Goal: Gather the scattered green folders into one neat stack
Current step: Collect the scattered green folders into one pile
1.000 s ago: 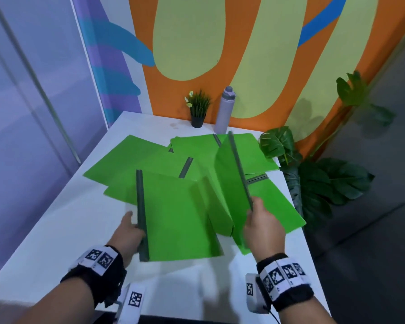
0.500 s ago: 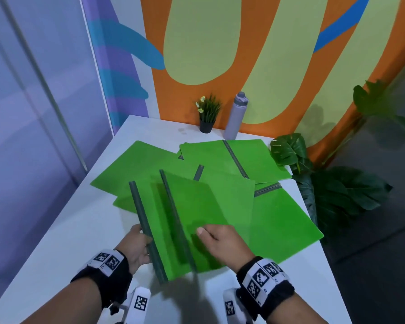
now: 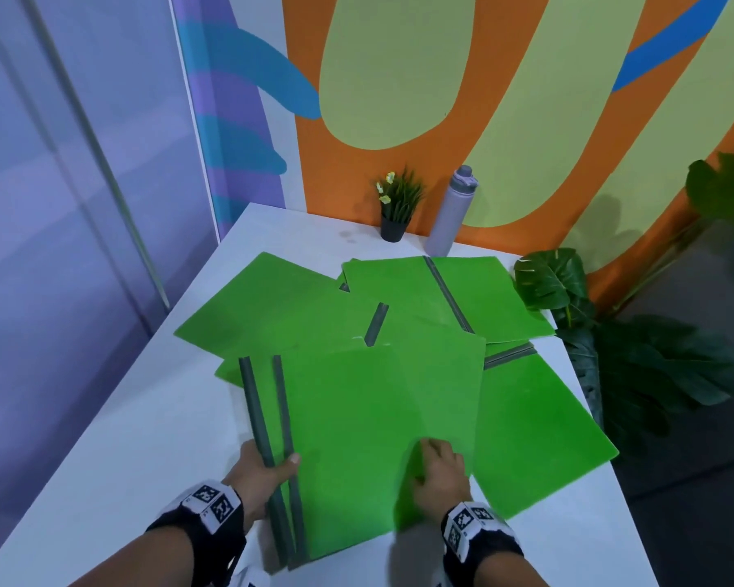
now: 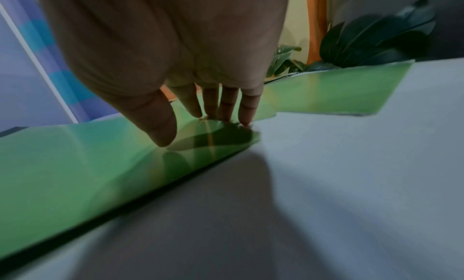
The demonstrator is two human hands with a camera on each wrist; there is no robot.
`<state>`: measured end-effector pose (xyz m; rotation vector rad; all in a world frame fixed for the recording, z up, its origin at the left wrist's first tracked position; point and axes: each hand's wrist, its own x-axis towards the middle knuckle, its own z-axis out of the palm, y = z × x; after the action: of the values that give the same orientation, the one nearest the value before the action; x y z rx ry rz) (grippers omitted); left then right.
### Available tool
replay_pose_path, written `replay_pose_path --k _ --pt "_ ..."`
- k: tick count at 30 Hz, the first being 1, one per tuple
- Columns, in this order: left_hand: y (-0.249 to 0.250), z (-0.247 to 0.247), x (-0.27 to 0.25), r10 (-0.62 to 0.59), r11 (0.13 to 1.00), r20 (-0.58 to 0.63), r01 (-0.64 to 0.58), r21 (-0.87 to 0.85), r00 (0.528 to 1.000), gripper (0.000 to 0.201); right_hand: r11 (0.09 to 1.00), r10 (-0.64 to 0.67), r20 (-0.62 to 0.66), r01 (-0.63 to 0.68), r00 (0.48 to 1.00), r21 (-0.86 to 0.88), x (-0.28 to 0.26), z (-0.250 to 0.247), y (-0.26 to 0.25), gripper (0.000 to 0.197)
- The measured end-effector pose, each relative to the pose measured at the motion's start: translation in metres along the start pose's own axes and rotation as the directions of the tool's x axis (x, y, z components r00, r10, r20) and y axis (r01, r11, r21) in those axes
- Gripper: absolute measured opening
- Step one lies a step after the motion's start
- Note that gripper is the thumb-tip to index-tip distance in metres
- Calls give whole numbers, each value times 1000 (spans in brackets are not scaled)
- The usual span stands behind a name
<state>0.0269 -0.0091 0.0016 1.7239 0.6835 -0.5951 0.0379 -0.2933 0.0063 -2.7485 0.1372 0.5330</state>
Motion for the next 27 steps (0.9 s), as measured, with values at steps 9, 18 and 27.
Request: replay_pose_path --k 9,18,27 --pt "59 8 -10 307 951 153 -309 -9 939 76 833 172 -13 -138 985 537 14 -30 8 65" --pt "90 37 35 372 734 151 -390 556 916 57 576 343 -129 -100 931 811 22 -74 34 54" --pt "47 -3 42 234 439 -63 -48 897 970 60 428 432 -93 -114 897 896 16 -88 41 55"
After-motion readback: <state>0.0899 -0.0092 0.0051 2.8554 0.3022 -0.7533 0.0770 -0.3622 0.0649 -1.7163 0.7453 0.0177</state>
